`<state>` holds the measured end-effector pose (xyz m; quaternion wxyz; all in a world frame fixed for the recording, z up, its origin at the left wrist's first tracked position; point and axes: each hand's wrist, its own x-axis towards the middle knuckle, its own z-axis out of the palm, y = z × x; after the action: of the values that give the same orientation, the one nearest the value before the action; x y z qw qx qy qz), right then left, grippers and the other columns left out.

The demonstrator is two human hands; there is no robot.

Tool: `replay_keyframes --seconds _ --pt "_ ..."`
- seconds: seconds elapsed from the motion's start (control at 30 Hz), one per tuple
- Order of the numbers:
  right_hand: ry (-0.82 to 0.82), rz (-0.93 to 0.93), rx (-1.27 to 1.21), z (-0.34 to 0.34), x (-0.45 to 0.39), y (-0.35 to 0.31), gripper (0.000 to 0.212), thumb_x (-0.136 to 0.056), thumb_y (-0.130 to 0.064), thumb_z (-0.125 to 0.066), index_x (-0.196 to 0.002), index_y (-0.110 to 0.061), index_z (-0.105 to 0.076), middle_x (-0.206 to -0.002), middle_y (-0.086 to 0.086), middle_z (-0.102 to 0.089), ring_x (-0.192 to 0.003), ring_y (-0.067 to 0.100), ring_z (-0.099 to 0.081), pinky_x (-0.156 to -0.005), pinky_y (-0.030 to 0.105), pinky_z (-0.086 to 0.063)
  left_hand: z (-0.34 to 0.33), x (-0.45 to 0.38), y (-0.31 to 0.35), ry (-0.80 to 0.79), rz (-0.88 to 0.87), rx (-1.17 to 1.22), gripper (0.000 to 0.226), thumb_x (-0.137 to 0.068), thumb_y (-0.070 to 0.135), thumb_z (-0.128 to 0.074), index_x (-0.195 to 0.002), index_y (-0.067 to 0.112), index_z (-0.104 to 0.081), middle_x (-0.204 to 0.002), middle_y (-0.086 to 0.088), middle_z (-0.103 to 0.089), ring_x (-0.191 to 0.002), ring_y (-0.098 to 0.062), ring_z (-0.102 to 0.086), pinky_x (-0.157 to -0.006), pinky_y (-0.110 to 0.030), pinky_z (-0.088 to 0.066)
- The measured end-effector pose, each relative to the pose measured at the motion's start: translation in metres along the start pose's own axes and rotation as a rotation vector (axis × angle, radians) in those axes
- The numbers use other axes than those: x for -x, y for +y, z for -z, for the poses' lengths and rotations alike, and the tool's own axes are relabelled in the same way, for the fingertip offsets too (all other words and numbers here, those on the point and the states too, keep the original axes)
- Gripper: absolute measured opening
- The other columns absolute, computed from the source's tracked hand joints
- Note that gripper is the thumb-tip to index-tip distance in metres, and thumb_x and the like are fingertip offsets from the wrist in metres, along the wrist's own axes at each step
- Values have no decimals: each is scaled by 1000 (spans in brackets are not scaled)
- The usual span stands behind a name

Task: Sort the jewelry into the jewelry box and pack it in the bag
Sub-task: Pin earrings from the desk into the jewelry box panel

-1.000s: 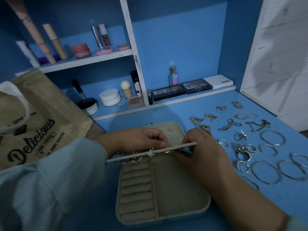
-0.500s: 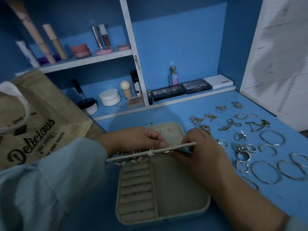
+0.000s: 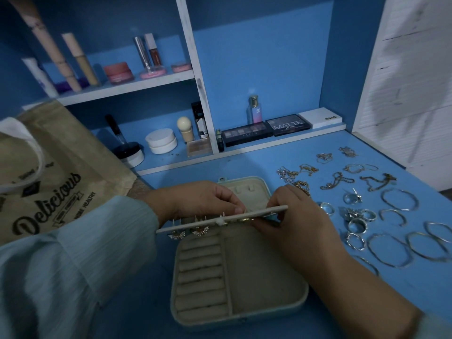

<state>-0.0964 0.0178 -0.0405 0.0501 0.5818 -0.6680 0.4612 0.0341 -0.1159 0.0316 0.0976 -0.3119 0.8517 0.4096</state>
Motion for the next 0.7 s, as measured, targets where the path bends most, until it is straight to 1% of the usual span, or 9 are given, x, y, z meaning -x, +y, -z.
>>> replay_keyframes --seconds 0.07,0.13,0.2,0.3,0.4,0.5,0.57,0.6,0.7 --pt "10 6 10 0 0 0 34 -67 -47 -65 -66 -21 -42 -66 -12 -36 -59 13 -38 -50 16 -26 0 -1 0 -2 3 -13 13 -88 26 -60 -80 33 -68 -72 24 -66 -68 12 -57 -78 -15 -41" --pt "24 18 28 -1 1 2 37 -66 -39 -73 -66 -22 -41 -66 -9 -38 -58 14 -39 -50 15 -25 -1 -1 0 -12 0 -20 13 -89 27 -59 -80 33 -66 -70 25 -65 -66 12 -56 -77 -15 -41" --pt "30 20 33 -1 1 2 38 -65 -36 -76 -66 -23 -40 -66 -10 -37 -57 13 -38 -49 14 -24 -2 0 0 -17 -8 -28 13 -90 28 -57 -81 33 -65 -69 26 -64 -65 12 -55 -74 -14 -40" --pt "56 35 54 -2 0 2 33 -64 -40 -69 -64 -19 -43 -66 -10 -38 -55 12 -37 -47 14 -23 -3 1 2 -26 -18 -20 13 -91 27 -56 -81 32 -63 -67 26 -62 -63 12 -54 -69 -10 -39" --pt "57 44 35 -3 0 2 38 -64 -35 -74 -67 -24 -38 -67 -10 -37 -57 13 -37 -49 13 -22 -4 0 3 -17 -17 -35 13 -91 28 -55 -82 32 -63 -68 27 -62 -64 12 -54 -69 -10 -39" --pt "69 41 38 -3 0 2 31 -67 -47 -59 -68 -26 -36 -67 -10 -37 -56 11 -37 -48 12 -22 -3 -2 5 -9 -22 -81 15 -91 26 -55 -81 34 -62 -66 29 -61 -62 14 -53 -68 -10 -38" --pt "62 34 18 -3 0 2 33 -66 -44 -62 -68 -25 -36 -67 -9 -38 -55 13 -38 -48 13 -23 -2 -2 7 -14 -28 -110 17 -91 25 -55 -80 34 -62 -64 29 -60 -60 14 -52 -66 -9 -37" --pt "62 32 14 -3 0 1 34 -66 -43 -65 -68 -24 -36 -67 -9 -38 -56 14 -39 -48 13 -23 -2 -2 9 -17 -34 -121 18 -91 24 -55 -79 34 -62 -63 30 -60 -59 14 -52 -64 -7 -37" --pt "84 41 46 -3 -1 0 33 -66 -47 -60 -68 -25 -35 -66 -10 -36 -55 11 -37 -49 9 -20 1 -1 14 -30 -55 -163 19 -91 20 -55 -80 33 -60 -57 31 -57 -53 14 -50 -56 0 -35"
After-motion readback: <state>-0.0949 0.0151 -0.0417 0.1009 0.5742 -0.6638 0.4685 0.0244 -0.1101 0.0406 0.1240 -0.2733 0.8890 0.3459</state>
